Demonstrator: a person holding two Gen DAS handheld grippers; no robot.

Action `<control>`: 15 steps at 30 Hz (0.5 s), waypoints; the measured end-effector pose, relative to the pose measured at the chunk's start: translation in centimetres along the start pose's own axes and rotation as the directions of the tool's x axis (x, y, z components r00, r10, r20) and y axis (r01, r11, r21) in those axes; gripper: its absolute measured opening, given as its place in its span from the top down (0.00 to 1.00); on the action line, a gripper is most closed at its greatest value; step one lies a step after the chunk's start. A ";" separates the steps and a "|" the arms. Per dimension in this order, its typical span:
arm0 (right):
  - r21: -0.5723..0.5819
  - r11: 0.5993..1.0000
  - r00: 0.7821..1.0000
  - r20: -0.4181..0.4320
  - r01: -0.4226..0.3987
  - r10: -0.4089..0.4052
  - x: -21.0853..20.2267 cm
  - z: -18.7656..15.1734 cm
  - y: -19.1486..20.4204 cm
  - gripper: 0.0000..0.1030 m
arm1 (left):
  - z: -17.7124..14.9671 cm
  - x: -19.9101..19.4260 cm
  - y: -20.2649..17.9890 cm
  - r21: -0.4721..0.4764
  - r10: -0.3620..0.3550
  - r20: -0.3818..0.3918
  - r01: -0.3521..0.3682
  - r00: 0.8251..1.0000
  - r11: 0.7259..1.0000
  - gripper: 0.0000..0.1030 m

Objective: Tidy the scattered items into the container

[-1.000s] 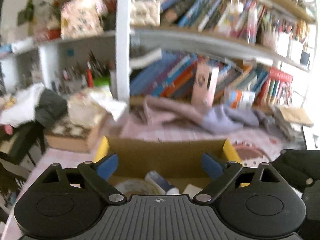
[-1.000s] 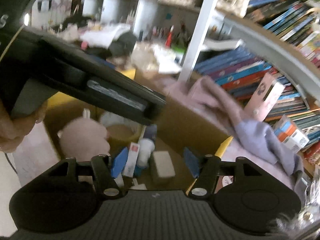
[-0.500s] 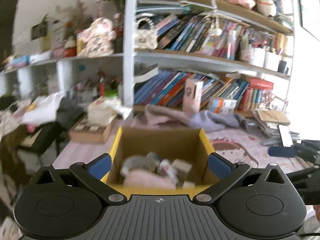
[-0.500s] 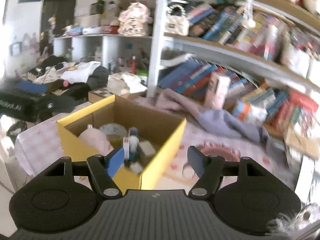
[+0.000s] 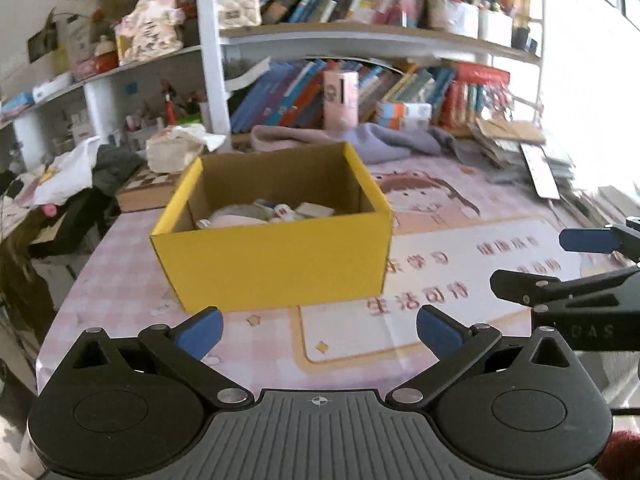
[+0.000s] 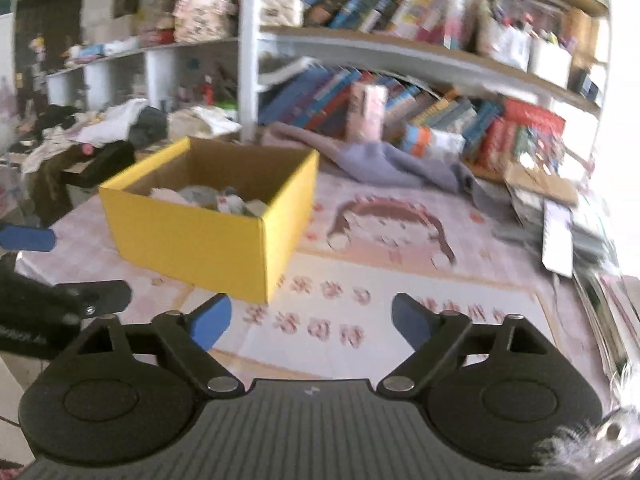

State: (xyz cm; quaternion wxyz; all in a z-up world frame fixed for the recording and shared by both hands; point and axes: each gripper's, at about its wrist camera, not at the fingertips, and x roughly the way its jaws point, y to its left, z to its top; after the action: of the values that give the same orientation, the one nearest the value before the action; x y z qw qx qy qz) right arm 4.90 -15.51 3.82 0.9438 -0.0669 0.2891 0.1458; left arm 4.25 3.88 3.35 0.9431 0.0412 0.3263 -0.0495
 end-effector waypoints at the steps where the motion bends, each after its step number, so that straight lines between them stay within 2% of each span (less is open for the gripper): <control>1: 0.013 1.000 1.000 -0.011 0.005 -0.005 -0.1 -0.3 -0.1 0.14 | -0.2 0.0 -0.2 0.002 -0.003 -0.010 0.003 1.000 1.000 0.00; 7: 0.032 0.999 0.999 -0.042 0.011 -0.010 -0.9 -1.4 -0.1 0.13 | -1.3 -0.1 -0.3 -0.031 -0.023 -0.066 0.021 0.998 0.999 0.00; 11: 0.022 1.000 0.998 -0.066 0.014 -0.012 -1.1 -1.8 0.0 0.08 | -1.7 -0.1 -0.2 -0.055 -0.032 -0.088 0.027 0.996 0.998 0.00; 15: 0.007 1.000 0.996 -0.092 0.008 -0.008 -1.1 -2.1 0.2 0.08 | -2.1 0.2 -0.1 -0.085 -0.042 -0.123 0.031 0.991 0.996 0.00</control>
State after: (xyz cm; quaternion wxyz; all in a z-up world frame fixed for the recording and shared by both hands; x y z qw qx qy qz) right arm 2.89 -16.03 2.70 0.9302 -0.0713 0.3326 0.1378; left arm 3.09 3.97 1.59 0.9206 -0.0011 0.3872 -0.0505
